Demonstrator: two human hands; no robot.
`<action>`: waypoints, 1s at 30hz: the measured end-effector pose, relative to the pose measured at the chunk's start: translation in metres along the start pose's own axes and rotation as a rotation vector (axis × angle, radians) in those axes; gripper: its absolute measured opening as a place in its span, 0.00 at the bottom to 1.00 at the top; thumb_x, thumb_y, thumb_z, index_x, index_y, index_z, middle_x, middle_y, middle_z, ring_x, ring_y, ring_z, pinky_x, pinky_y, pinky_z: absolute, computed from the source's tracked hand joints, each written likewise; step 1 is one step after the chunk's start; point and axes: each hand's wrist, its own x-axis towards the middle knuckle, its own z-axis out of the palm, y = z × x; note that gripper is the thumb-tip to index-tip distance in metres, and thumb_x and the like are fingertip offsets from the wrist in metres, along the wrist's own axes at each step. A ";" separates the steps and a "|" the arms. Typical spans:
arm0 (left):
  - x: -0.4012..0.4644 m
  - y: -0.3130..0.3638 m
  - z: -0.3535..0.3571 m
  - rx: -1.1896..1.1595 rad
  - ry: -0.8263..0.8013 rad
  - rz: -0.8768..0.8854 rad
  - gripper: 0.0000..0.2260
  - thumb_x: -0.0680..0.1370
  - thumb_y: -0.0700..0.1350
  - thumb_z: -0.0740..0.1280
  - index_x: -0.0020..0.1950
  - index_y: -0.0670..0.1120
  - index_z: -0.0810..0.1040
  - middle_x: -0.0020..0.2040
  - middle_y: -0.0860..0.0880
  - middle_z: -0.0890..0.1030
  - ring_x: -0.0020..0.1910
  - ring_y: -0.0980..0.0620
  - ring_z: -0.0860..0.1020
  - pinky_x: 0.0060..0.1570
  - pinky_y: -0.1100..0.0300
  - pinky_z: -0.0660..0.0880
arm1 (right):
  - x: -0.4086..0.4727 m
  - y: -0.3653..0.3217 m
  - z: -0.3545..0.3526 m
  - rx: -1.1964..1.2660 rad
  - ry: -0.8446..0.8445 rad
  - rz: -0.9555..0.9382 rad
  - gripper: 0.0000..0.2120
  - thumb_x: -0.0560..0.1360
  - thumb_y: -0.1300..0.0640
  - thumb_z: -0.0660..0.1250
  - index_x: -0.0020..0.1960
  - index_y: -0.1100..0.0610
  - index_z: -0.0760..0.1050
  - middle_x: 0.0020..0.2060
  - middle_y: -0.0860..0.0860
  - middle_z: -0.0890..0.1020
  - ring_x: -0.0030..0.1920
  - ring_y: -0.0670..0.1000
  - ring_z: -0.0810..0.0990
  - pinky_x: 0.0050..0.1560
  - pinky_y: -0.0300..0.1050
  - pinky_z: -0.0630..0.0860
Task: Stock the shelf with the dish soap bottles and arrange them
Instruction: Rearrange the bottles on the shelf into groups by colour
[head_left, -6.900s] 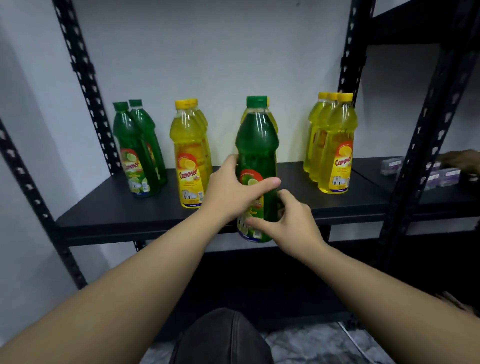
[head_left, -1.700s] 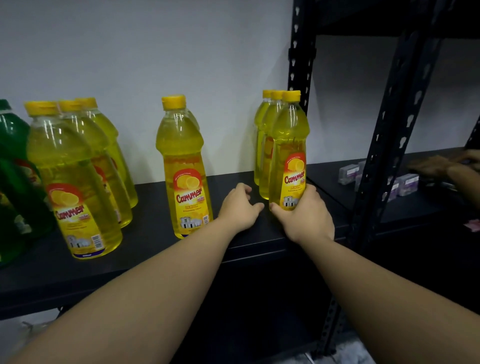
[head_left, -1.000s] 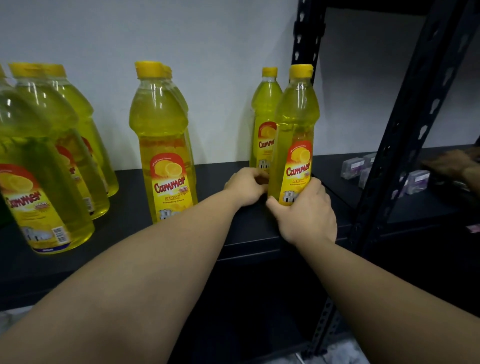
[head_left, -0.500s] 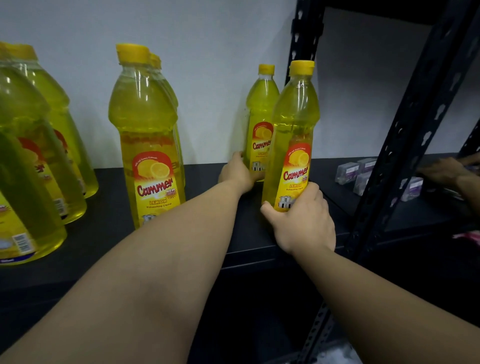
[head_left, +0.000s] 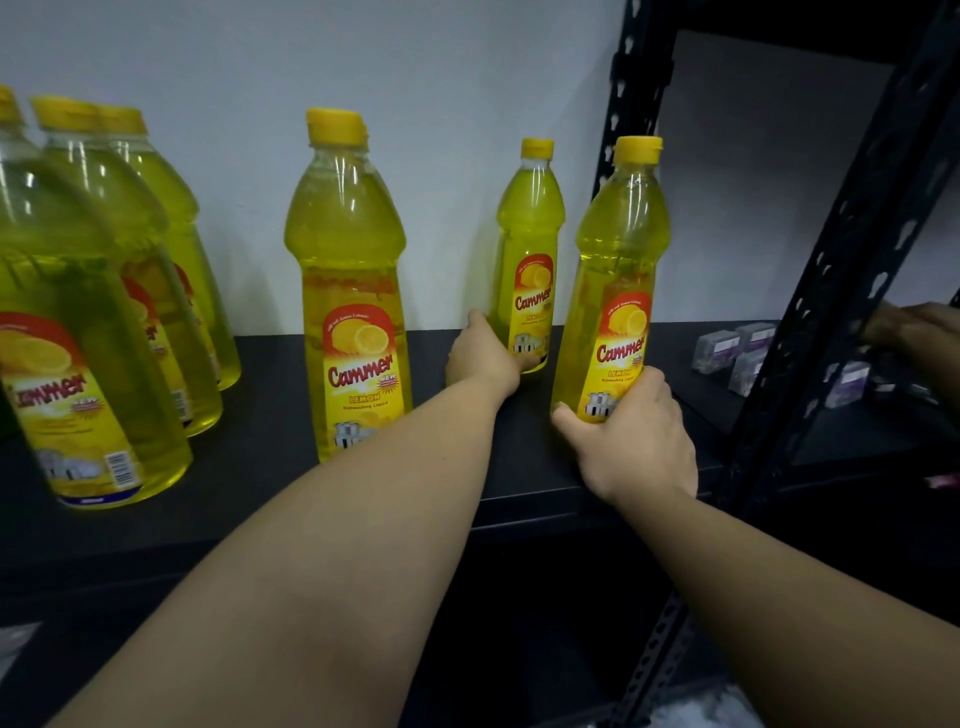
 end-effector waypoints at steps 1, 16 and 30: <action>0.000 0.000 0.000 0.000 -0.006 0.003 0.34 0.74 0.54 0.80 0.72 0.48 0.67 0.68 0.44 0.78 0.66 0.40 0.78 0.57 0.46 0.78 | 0.000 0.000 0.001 0.001 0.001 -0.001 0.36 0.66 0.28 0.70 0.61 0.52 0.64 0.55 0.51 0.75 0.57 0.56 0.76 0.55 0.58 0.77; -0.044 -0.005 -0.015 -0.421 -0.098 0.093 0.18 0.79 0.65 0.63 0.54 0.51 0.78 0.57 0.49 0.82 0.55 0.50 0.80 0.49 0.53 0.76 | -0.002 0.002 -0.003 0.068 -0.084 -0.041 0.43 0.60 0.18 0.66 0.63 0.46 0.66 0.54 0.45 0.79 0.55 0.51 0.79 0.54 0.56 0.79; -0.052 -0.013 -0.018 -0.465 -0.109 0.119 0.33 0.67 0.56 0.84 0.64 0.55 0.71 0.61 0.52 0.81 0.58 0.51 0.83 0.56 0.47 0.83 | 0.033 0.010 -0.008 0.325 -0.190 0.147 0.16 0.82 0.43 0.64 0.60 0.52 0.65 0.55 0.52 0.80 0.46 0.50 0.77 0.42 0.47 0.71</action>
